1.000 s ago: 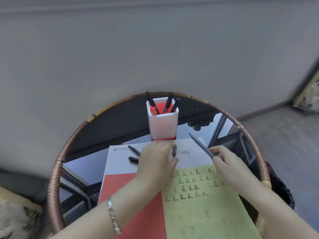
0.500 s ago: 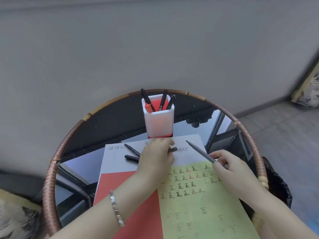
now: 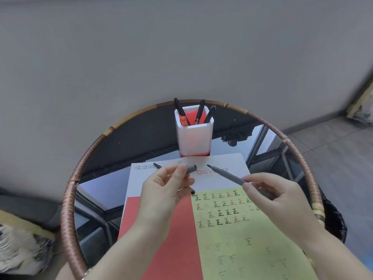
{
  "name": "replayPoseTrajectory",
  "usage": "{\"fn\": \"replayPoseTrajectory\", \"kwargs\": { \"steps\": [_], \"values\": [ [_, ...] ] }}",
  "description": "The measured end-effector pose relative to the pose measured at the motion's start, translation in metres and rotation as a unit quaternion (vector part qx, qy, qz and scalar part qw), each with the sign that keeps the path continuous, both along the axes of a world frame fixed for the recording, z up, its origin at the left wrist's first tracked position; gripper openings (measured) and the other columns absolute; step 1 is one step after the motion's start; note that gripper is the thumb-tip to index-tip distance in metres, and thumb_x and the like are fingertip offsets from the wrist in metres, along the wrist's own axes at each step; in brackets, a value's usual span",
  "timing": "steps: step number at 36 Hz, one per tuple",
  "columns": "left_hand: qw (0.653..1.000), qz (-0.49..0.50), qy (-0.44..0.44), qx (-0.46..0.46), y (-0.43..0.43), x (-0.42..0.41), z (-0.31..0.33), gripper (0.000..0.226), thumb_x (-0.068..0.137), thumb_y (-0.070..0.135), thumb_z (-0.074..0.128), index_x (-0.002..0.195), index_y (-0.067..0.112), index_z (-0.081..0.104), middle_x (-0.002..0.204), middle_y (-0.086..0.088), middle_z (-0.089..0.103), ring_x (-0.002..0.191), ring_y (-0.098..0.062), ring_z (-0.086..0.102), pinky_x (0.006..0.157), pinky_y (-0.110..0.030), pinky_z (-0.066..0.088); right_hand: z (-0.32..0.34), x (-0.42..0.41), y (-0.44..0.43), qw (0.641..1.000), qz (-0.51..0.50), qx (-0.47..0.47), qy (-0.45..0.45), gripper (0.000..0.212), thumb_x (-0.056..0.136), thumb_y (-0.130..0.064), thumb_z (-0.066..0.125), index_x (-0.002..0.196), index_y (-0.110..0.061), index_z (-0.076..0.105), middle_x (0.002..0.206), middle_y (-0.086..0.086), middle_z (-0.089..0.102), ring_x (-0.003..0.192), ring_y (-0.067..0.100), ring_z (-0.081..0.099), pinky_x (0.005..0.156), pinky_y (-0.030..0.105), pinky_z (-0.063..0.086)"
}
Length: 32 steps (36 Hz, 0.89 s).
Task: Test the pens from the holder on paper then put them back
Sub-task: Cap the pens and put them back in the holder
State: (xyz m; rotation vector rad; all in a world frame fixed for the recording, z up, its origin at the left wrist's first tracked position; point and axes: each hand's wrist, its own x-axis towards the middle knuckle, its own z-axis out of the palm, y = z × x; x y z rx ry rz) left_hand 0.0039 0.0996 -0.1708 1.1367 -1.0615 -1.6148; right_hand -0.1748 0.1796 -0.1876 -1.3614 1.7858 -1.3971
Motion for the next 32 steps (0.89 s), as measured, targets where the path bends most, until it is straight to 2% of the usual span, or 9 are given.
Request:
{"fn": "replayPoseTrajectory", "kwargs": {
  "steps": [3, 6, 8, 13, 18, 23, 26, 29, 32],
  "values": [
    [0.999, 0.004, -0.022, -0.029, 0.002, 0.005, -0.001, 0.013, 0.086, 0.017, 0.057, 0.087, 0.009, 0.068, 0.077, 0.000, 0.068, 0.060, -0.001, 0.064, 0.056, -0.013, 0.052, 0.001, 0.001, 0.001, 0.999, 0.016, -0.015, 0.030, 0.027, 0.075, -0.009, 0.073, 0.077, -0.035, 0.069, 0.069, -0.014, 0.068, 0.064, 0.007, 0.061, 0.057, 0.014, 0.046],
    [0.998, 0.005, -0.038, -0.054, 0.004, 0.009, 0.000, 0.011, 0.087, 0.015, 0.058, 0.085, 0.009, 0.067, 0.075, 0.002, 0.070, 0.062, -0.002, 0.065, 0.059, -0.015, 0.053, 0.003, 0.002, 0.002, 0.998, 0.036, -0.031, 0.051, 0.010, 0.070, -0.030, 0.069, 0.079, -0.035, 0.069, 0.071, -0.016, 0.068, 0.070, 0.006, 0.063, 0.059, 0.011, 0.046],
    [0.997, 0.003, -0.043, -0.067, 0.005, 0.011, 0.002, 0.009, 0.086, 0.014, 0.058, 0.083, 0.010, 0.066, 0.070, 0.005, 0.071, 0.061, -0.003, 0.065, 0.060, -0.016, 0.054, 0.005, 0.003, 0.002, 0.995, 0.053, -0.046, 0.070, 0.013, 0.068, -0.039, 0.062, 0.074, -0.032, 0.070, 0.071, -0.017, 0.068, 0.070, 0.005, 0.063, 0.058, 0.007, 0.043],
    [0.994, -0.001, -0.062, -0.094, 0.008, 0.012, 0.004, 0.008, 0.085, 0.011, 0.059, 0.080, 0.013, 0.066, 0.063, 0.006, 0.068, 0.060, -0.004, 0.064, 0.061, -0.019, 0.054, 0.007, 0.004, 0.002, 0.991, 0.074, -0.063, 0.095, 0.012, 0.070, -0.039, 0.059, 0.074, -0.033, 0.069, 0.072, -0.017, 0.067, 0.070, 0.004, 0.063, 0.059, 0.006, 0.042],
    [0.991, -0.018, -0.072, -0.107, 0.011, 0.012, 0.006, 0.008, 0.084, 0.011, 0.060, 0.080, 0.013, 0.067, 0.063, 0.006, 0.068, 0.059, -0.003, 0.063, 0.058, -0.015, 0.052, 0.008, 0.004, 0.002, 0.989, 0.084, -0.063, 0.101, 0.017, 0.070, -0.038, 0.058, 0.076, -0.028, 0.071, 0.071, -0.016, 0.066, 0.069, 0.005, 0.063, 0.059, 0.006, 0.042],
    [0.983, -0.064, -0.100, -0.138, 0.014, 0.011, 0.009, 0.008, 0.082, 0.005, 0.063, 0.079, 0.011, 0.068, 0.057, 0.006, 0.067, 0.054, -0.001, 0.061, 0.054, -0.007, 0.045, 0.008, 0.002, 0.003, 0.984, 0.090, -0.068, 0.135, 0.016, 0.072, -0.038, 0.059, 0.078, -0.031, 0.071, 0.070, -0.011, 0.065, 0.060, 0.011, 0.059, 0.049, 0.019, 0.042],
    [0.978, -0.091, -0.111, -0.150, 0.015, 0.010, 0.009, 0.011, 0.080, 0.004, 0.065, 0.077, 0.014, 0.068, 0.057, 0.004, 0.067, 0.054, -0.002, 0.061, 0.055, -0.008, 0.045, 0.008, 0.000, 0.004, 0.977, 0.101, -0.078, 0.173, 0.016, 0.073, -0.036, 0.060, 0.080, -0.029, 0.073, 0.070, -0.010, 0.063, 0.051, 0.011, 0.050, 0.045, 0.012, 0.032],
    [0.977, -0.108, -0.110, -0.146, 0.015, 0.011, 0.010, 0.011, 0.080, 0.002, 0.065, 0.078, 0.012, 0.068, 0.059, 0.002, 0.069, 0.055, -0.005, 0.063, 0.058, -0.011, 0.049, 0.009, -0.003, 0.005, 0.971, 0.105, -0.085, 0.198, 0.016, 0.075, -0.036, 0.061, 0.082, -0.027, 0.072, 0.070, -0.011, 0.062, 0.048, 0.013, 0.047, 0.044, 0.015, 0.033],
    [0.980, -0.119, -0.097, -0.130, 0.015, 0.012, 0.011, 0.011, 0.081, -0.001, 0.063, 0.078, 0.009, 0.069, 0.061, -0.003, 0.069, 0.054, -0.012, 0.065, 0.056, -0.016, 0.051, 0.012, -0.003, 0.006, 0.963, 0.114, -0.101, 0.222, 0.019, 0.077, -0.034, 0.061, 0.084, -0.021, 0.074, 0.070, -0.012, 0.061, 0.048, 0.010, 0.045, 0.046, 0.012, 0.033]
  ]
}}
